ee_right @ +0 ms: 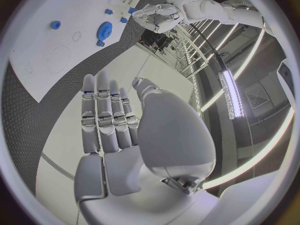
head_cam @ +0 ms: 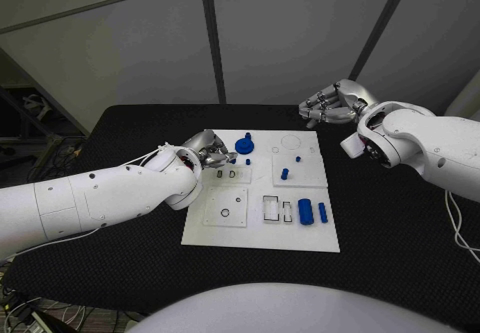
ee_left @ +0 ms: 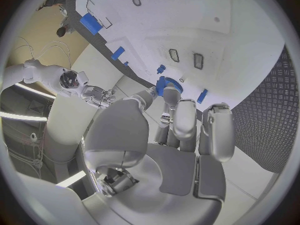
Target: Assemble the parts on the task board
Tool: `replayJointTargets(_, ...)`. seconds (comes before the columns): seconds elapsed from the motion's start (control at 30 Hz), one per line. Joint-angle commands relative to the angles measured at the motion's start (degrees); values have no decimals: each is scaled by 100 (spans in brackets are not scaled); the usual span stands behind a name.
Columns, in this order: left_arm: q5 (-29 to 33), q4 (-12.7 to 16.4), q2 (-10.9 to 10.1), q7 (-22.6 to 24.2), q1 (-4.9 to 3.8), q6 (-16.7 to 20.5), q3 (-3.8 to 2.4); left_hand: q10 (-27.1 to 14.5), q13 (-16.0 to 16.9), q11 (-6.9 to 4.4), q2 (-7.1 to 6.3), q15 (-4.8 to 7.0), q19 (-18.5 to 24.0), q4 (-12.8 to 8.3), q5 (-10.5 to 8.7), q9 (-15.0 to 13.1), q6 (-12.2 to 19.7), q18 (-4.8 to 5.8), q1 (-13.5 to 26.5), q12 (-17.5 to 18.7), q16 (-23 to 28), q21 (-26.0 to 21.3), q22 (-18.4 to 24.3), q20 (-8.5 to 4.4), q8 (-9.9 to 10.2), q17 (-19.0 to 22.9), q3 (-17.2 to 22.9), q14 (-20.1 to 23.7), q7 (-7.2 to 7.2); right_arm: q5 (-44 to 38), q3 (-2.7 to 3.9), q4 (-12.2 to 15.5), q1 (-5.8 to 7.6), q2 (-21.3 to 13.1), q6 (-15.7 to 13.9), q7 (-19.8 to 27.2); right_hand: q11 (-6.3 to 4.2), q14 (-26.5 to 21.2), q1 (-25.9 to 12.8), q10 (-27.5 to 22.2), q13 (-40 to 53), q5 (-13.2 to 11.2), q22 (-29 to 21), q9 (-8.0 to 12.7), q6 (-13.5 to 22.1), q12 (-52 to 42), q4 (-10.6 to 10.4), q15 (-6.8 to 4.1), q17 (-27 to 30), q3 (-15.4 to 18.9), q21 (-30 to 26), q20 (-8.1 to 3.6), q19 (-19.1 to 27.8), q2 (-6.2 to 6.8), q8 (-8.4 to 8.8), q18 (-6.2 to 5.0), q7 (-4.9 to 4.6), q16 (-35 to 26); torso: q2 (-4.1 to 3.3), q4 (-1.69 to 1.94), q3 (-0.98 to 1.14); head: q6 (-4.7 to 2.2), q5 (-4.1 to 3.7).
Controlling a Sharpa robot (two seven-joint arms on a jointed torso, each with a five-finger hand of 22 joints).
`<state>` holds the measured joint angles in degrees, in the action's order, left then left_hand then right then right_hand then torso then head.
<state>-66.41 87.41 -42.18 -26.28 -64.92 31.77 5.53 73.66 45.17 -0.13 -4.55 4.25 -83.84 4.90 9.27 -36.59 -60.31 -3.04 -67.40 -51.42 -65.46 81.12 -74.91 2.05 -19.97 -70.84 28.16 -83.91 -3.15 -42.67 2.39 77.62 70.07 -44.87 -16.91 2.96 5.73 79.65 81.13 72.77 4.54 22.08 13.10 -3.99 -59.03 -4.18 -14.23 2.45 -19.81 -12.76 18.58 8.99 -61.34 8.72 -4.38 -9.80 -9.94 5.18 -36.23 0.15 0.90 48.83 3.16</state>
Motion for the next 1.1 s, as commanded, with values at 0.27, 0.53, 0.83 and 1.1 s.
replayJointTargets(0.27, -331, -17, 35, -279, 17, -297, -1, 192, 5, -138, -8, 41, -149, -842, 14, -11, -4, 82, -47, -20, -29, 18, -1034, -20, -12, -6, 880, -153, 32, -107, 1, 11, 9, 6, -5, 62, 20, 24, -61, 13, 6, 31, -9, 4, 8, 9, -14, 2, -8, 31, -25, 9, -39, 0, 12, -65, -28, -36, -6, -1, -2, -2, -4)
replayJointTargets(0.53, -389, -44, 64, -345, 20, -624, 0, 193, 2, -140, -19, 42, -147, -847, 15, -18, 1, 80, -52, -17, -29, 11, -1031, -22, -16, -6, 905, -153, 33, -111, 1, 13, 8, 5, -6, 63, 20, 24, -61, 13, 6, 31, -9, 4, 8, 9, -14, 2, -8, 31, -25, 9, -39, 0, 12, -65, -28, -36, -9, 0, -4, 14, -17)
replayJointTargets(0.83, -542, -116, 115, -382, 33, -787, 3, 194, 3, -140, -24, 43, -145, -850, 15, -21, 3, 79, -55, -18, -29, 7, -1030, -23, -17, -6, 915, -153, 33, -122, 1, 19, 8, 2, -2, 63, 20, 24, -61, 13, 6, 31, -9, 4, 8, 9, -14, 2, -8, 31, -25, 9, -39, 0, 12, -65, -28, -36, -3, 0, -3, 33, -26)
replayJointTargets(1.1, -557, -148, 137, -395, 42, -872, 4, 189, -13, -139, -29, 44, -143, -852, 14, -25, 6, 78, -56, -3, -29, 3, -1028, -24, -18, -6, 927, -153, 31, -124, 1, 12, 8, 15, 14, 61, 20, 24, -61, 13, 6, 31, -9, 4, 8, 9, -14, 2, -8, 31, -25, 9, -39, 0, 12, -65, -28, -36, -4, -2, -2, 36, -16)
